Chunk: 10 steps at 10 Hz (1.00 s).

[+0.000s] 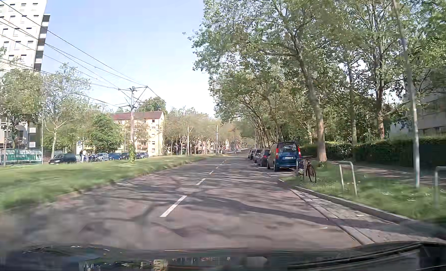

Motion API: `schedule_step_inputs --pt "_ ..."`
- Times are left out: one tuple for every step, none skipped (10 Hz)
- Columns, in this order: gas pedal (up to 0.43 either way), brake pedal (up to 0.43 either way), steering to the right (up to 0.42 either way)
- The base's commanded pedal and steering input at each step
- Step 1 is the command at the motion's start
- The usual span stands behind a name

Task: Follow the waypoints while adhering to traffic rules and regulations

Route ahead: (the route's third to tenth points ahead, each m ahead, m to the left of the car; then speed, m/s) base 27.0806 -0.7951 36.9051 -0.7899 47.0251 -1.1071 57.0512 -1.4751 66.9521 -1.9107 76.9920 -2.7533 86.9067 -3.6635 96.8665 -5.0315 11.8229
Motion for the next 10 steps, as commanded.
schedule_step_inputs --pt "0.130 0.000 0.005" --pt "0.130 0.000 0.004" --pt "0.130 0.000 0.004" --pt "0.130 0.000 0.004" --pt "0.130 0.000 0.003" --pt "0.130 0.000 0.004" --pt "0.130 0.000 0.004" --pt "0.130 0.000 0.004" --pt "0.130 0.000 0.004" --pt "0.130 0.000 0.004"
